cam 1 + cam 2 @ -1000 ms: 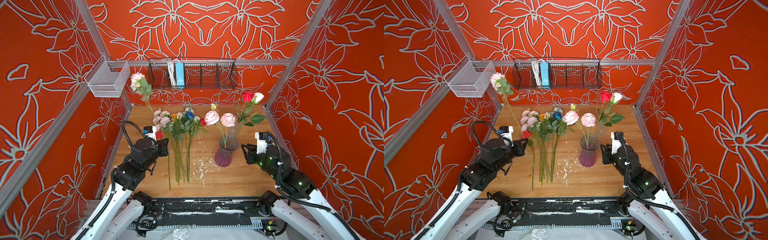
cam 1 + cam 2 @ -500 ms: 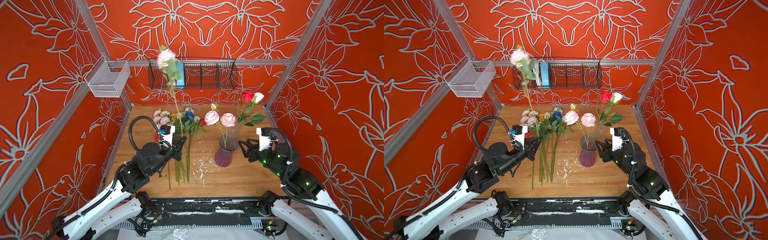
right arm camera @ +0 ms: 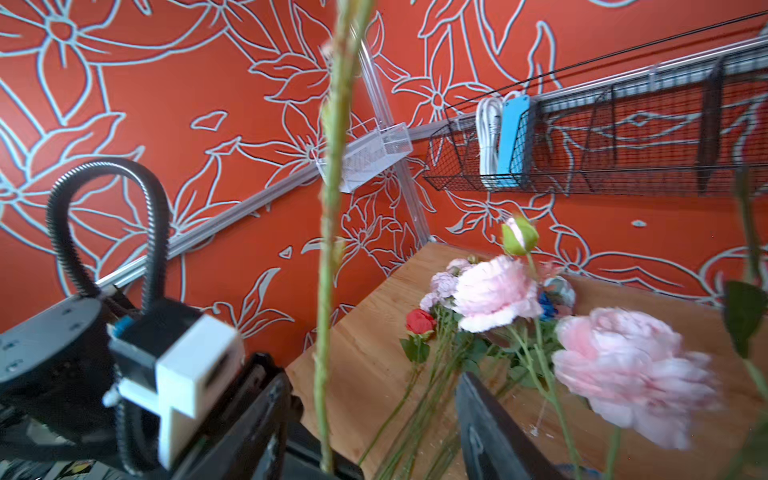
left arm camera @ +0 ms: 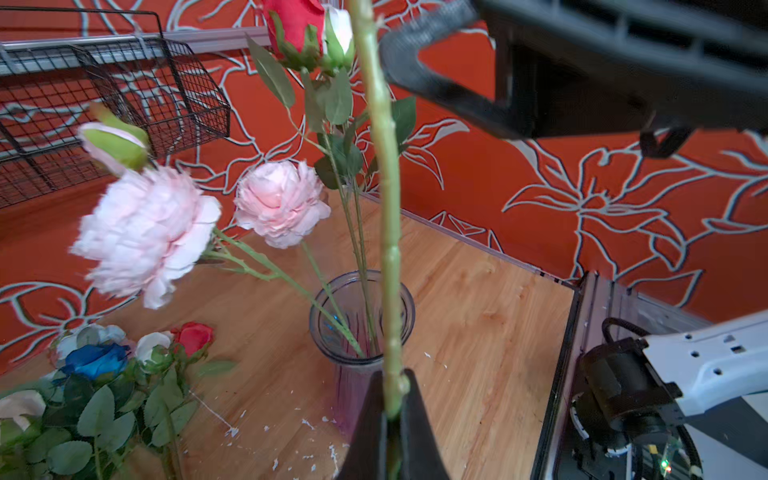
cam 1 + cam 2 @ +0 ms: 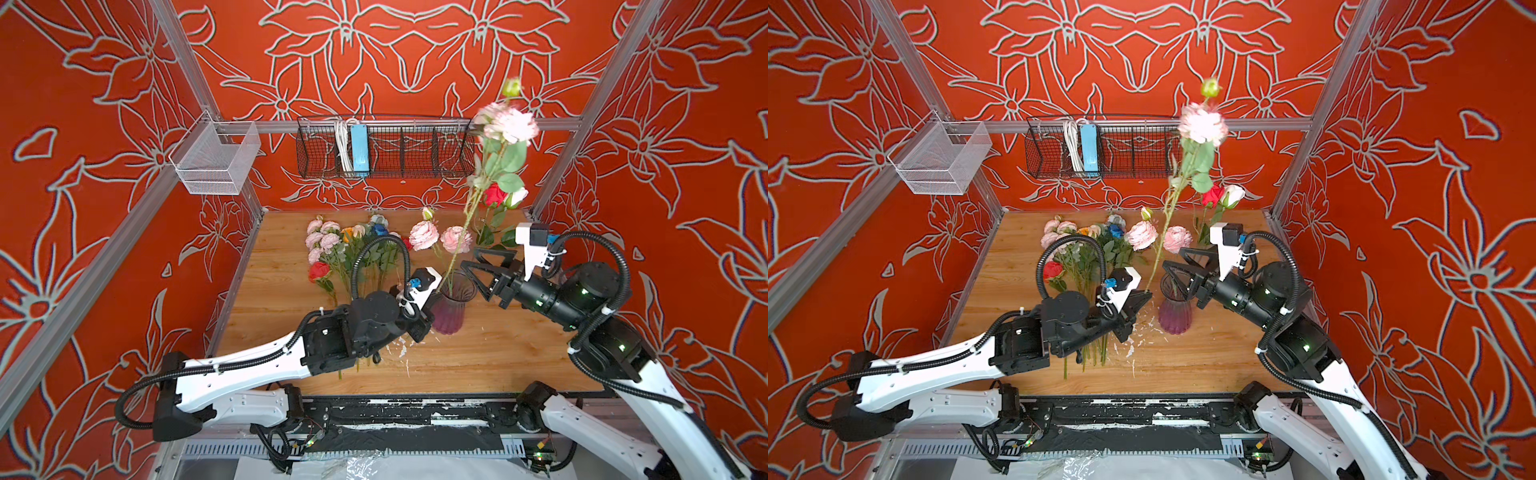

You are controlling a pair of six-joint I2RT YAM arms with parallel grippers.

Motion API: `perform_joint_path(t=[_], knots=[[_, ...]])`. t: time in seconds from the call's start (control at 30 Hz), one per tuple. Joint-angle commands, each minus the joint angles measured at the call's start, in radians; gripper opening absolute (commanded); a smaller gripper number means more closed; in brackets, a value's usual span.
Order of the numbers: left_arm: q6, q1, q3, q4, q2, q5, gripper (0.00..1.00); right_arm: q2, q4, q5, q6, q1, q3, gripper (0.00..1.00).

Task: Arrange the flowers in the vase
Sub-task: 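Carry the pink flower toward the vase while the right gripper rises to meet it, then close the right gripper on the pink flower stem while the left opens and withdraws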

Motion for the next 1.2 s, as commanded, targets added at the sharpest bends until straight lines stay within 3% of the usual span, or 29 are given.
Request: perform_joint_path(t=[0.0, 0.13, 0.3, 0.4, 0.63, 0.7, 0.8, 0.87, 0.97, 1.17], knots=[[0.023, -0.006, 0.029, 0.064, 0.012, -0.021, 0.0, 0.03, 0.111, -0.097, 0.052, -0.002, 0.037, 0.64], [0.021, -0.006, 0.028, 0.074, 0.013, -0.008, 0.0, 0.043, 0.131, -0.04, 0.072, -0.001, 0.031, 0.58], [0.024, -0.006, 0.027, 0.072, 0.019, -0.01, 0.0, 0.068, 0.149, -0.032, 0.089, -0.002, 0.029, 0.26], [0.024, -0.006, 0.027, 0.072, 0.027, -0.011, 0.0, 0.072, 0.173, -0.051, 0.105, -0.002, 0.021, 0.14], [0.033, -0.006, 0.016, 0.097, 0.042, -0.025, 0.04, 0.044, 0.162, -0.007, 0.1, -0.002, 0.003, 0.0], [0.032, -0.006, 0.007, 0.108, 0.043, -0.031, 0.14, 0.032, 0.149, 0.017, 0.092, -0.002, 0.0, 0.0], [0.025, -0.006, -0.017, 0.135, 0.039, -0.052, 0.53, 0.023, 0.078, 0.051, 0.043, -0.002, 0.022, 0.0], [0.019, -0.006, -0.037, 0.141, 0.02, -0.084, 0.63, 0.018, 0.024, 0.095, -0.009, -0.002, 0.045, 0.0], [-0.004, -0.006, -0.097, 0.161, -0.04, -0.175, 0.69, 0.022, -0.039, 0.184, -0.082, -0.003, 0.098, 0.0], [-0.212, -0.006, -0.23, 0.073, -0.196, -0.589, 0.69, 0.087, -0.115, 0.374, -0.196, -0.002, 0.237, 0.0]])
